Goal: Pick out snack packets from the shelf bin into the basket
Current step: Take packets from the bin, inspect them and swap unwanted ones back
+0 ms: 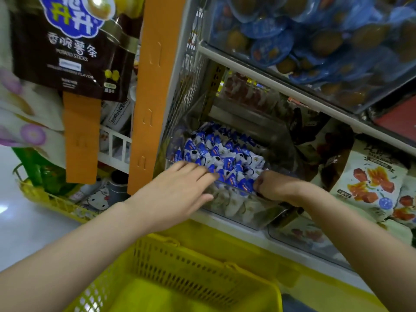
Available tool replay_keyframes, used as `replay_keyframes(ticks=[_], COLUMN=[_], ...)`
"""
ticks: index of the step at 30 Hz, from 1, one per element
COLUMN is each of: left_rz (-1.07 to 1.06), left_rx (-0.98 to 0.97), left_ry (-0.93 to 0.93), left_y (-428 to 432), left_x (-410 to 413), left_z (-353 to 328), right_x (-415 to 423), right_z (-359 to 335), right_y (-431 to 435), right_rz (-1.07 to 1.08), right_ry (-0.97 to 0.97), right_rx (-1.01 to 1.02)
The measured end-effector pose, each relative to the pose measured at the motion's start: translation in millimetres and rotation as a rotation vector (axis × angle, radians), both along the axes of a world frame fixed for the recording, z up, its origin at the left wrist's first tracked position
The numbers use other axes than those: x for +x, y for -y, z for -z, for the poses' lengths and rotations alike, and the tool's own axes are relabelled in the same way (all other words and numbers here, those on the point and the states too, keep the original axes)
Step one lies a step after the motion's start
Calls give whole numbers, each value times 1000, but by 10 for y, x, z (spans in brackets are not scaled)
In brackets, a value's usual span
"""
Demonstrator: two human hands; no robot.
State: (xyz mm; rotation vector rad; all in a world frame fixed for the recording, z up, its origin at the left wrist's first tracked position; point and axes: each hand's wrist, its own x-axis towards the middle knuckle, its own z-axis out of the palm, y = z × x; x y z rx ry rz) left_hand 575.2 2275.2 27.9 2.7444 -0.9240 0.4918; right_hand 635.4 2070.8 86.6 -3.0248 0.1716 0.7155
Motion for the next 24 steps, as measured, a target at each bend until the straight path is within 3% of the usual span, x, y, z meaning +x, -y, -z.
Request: replay_keyframes(ticks=[3,6,8,15,20,24], left_rz=[-79,-120,-107,-104,-136,-146], left_rx=[-43,-95,-119,-98,-83,-76], left_ry=[-4,-37,-74,-104,-84,-49], left_y=[-131,-227,-269,-306,-252,-229], left_x=[-78,-101,-98,-88,-98,-113], left_z=[-12,-8,3,46,31,28], right_x=[52,184,330,896,1069,1043], right_z=[-34,-44,-8,366,385,345], right_y=[-101,-271,-454,-1016,-1109,-1064], right_rz=[-32,-145,-294,-373,-280,-206], right_ry=[128,426,509,448,432,521], right_rx=[20,313,425,380,345,506])
